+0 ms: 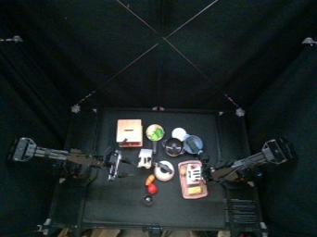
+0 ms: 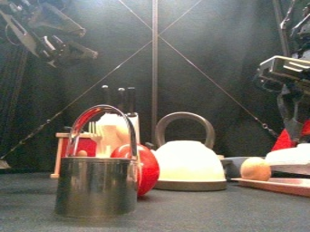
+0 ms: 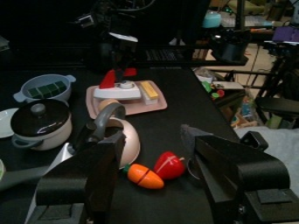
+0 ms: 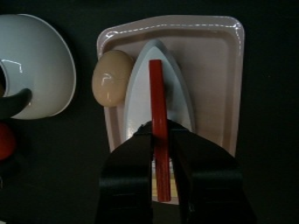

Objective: Place iron left of carrot

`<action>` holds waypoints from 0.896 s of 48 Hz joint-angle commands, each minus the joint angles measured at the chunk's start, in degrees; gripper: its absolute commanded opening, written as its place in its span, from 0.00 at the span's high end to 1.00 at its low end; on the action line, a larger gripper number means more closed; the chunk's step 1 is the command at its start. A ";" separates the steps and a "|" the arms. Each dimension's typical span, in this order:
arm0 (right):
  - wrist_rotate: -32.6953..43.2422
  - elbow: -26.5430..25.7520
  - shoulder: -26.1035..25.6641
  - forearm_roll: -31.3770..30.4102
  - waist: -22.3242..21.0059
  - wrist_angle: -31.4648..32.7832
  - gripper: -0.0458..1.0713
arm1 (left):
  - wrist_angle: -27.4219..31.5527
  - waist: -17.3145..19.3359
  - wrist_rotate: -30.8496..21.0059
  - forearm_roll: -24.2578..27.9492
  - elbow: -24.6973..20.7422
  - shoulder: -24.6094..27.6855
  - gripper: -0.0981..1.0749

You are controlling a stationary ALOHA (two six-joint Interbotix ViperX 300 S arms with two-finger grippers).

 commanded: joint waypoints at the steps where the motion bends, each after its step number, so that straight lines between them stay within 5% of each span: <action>1: -0.18 -1.05 -1.67 -0.35 0.70 -0.18 0.56 | -0.18 0.09 0.09 -0.09 -0.62 0.00 0.15; 20: -1.32 -1.14 -7.65 -6.50 3.78 -0.18 0.56 | -0.18 0.18 0.09 0.26 -0.79 0.00 0.15; 34: -1.23 0.26 -8.88 -31.64 3.34 -7.29 0.56 | -0.70 0.70 0.00 0.18 -4.39 2.11 0.14; 43: -1.23 1.05 -8.00 -46.14 -1.49 -16.00 0.56 | 1.85 -0.09 0.18 0.97 -10.46 6.86 0.14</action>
